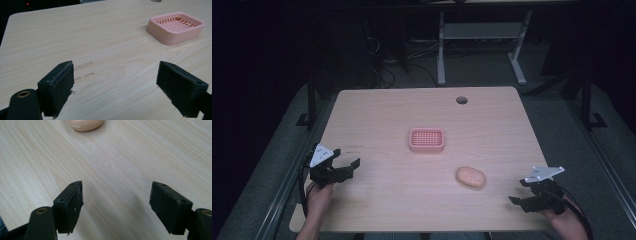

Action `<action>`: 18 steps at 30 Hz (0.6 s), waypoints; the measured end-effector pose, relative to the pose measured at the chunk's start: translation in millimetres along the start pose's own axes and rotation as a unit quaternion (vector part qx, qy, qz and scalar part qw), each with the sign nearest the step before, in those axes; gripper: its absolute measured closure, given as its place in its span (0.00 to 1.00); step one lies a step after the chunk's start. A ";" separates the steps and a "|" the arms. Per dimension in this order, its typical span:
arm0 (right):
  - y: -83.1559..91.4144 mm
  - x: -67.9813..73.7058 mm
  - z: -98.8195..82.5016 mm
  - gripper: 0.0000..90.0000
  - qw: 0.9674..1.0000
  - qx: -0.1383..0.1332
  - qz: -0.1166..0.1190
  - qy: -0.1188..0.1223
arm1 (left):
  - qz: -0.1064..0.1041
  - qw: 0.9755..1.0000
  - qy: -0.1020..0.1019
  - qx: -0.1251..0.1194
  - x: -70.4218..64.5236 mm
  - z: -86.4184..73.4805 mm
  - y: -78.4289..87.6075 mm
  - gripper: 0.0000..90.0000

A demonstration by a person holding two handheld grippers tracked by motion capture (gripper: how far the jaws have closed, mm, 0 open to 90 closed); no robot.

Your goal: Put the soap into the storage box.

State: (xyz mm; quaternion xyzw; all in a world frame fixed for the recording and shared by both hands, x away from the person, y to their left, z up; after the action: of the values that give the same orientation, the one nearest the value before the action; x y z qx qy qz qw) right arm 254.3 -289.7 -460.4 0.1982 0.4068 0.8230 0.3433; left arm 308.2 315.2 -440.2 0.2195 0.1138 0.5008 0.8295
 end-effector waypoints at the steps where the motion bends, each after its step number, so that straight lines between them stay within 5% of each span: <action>1: -0.6 1.3 1.0 0.29 1.000 0.003 0.003 0.001 | 0.000 1.000 0.002 0.000 0.1 -0.2 -0.1 0.16; 18: -10.4 12.6 37.3 0.21 0.998 0.035 0.028 0.034 | 0.000 1.000 -0.005 0.004 -0.7 -2.1 -1.4 0.16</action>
State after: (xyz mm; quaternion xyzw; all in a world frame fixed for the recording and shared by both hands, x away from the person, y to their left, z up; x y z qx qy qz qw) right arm 272.5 -256.1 -446.1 0.1938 0.4413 0.8237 0.2988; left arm 308.0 314.6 -442.8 0.2250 0.1117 0.4996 0.8290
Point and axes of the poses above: each handheld gripper's, and its own axes: y roughly backward along the jaws, z roughly out of its top, x roughly to its left, the point moved 1 cm from there along -y, roughly forward along the jaws, and after that the axes turned 3 degrees about -y, right-handed, at the moved point
